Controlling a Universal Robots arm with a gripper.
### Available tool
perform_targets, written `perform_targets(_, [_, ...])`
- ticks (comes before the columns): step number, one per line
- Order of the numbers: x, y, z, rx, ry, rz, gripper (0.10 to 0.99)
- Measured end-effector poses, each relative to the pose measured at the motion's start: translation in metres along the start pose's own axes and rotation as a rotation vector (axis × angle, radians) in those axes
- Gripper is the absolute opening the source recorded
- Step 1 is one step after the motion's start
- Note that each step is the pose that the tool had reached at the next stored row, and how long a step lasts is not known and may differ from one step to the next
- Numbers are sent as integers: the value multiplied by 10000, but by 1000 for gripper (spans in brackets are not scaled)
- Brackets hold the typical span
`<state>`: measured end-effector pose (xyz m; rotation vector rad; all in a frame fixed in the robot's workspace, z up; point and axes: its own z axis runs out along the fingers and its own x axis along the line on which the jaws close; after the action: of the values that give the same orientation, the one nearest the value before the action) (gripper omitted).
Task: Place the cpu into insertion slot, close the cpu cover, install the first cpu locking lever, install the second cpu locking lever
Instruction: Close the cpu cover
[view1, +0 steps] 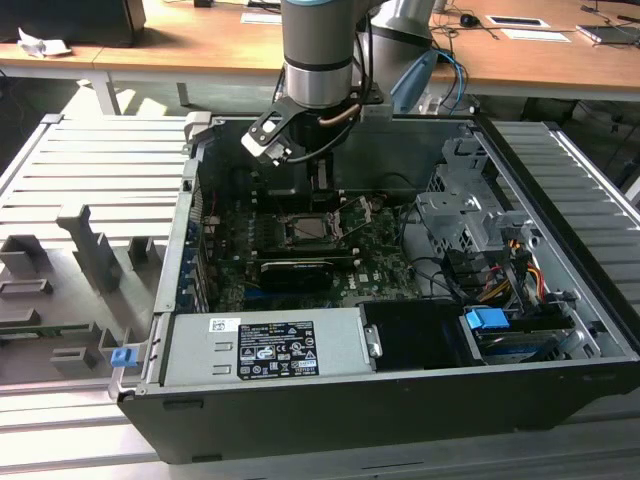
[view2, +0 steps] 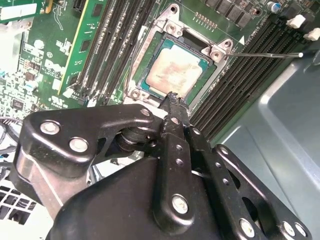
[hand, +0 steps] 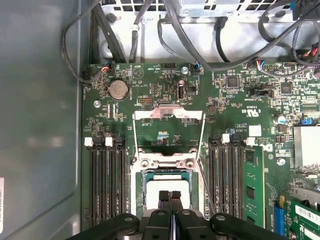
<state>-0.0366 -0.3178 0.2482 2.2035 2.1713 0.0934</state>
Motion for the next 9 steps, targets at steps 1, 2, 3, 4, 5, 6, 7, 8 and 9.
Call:
perform_targets(1, [0, 1, -12, 0, 0, -1, 106])
perform_targets(2, [0, 1, -19, 0, 1, 0, 106])
perform_targets(3, [0, 2, -27, 0, 0, 0, 106])
perform_targets(4, [0, 3, -39, -1, 1, 0, 106])
perform_targets(5, [1, 4, -50, 0, 1, 0, 106])
perform_targets(6, [1, 4, -58, -1, 1, 0, 106])
perform_targets(7, [1, 5, -71, 0, 0, 0, 106])
perform_targets(8, [1, 6, -82, 0, 0, 0, 106])
perform_targets(9, [1, 7, -89, 0, 0, 0, 106])
